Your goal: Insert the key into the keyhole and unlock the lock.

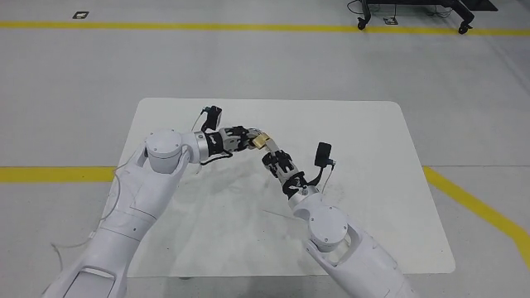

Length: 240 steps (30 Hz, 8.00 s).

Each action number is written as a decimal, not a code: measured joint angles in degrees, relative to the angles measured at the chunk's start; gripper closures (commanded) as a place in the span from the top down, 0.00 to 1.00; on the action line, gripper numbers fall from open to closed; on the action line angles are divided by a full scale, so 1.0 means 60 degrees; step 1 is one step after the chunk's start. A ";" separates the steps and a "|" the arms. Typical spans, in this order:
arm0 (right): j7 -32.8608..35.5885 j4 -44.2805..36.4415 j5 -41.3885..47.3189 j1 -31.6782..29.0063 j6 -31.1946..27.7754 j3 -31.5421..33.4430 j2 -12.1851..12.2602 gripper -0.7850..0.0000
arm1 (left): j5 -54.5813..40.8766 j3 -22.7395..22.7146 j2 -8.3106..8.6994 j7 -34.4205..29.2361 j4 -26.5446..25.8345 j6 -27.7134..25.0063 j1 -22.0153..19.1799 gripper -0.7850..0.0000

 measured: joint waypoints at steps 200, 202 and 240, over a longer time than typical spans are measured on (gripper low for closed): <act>0.7988 0.1725 1.1063 -0.0058 0.3147 0.2884 -0.0693 0.00 | 0.0152 -0.0794 0.0443 -0.0548 -0.1542 -0.4454 0.0787 0.00; 0.8115 0.1815 1.1387 0.0000 0.3484 0.2887 -0.0690 0.00 | 0.0205 -0.0858 0.0457 -0.0410 -0.1650 -0.4599 0.0881 0.00; 0.6174 -0.2425 0.2599 -0.3483 -0.2519 0.5670 0.0058 1.00 | 0.3222 0.1510 0.0181 -0.0592 -0.2007 -0.2251 0.0217 0.00</act>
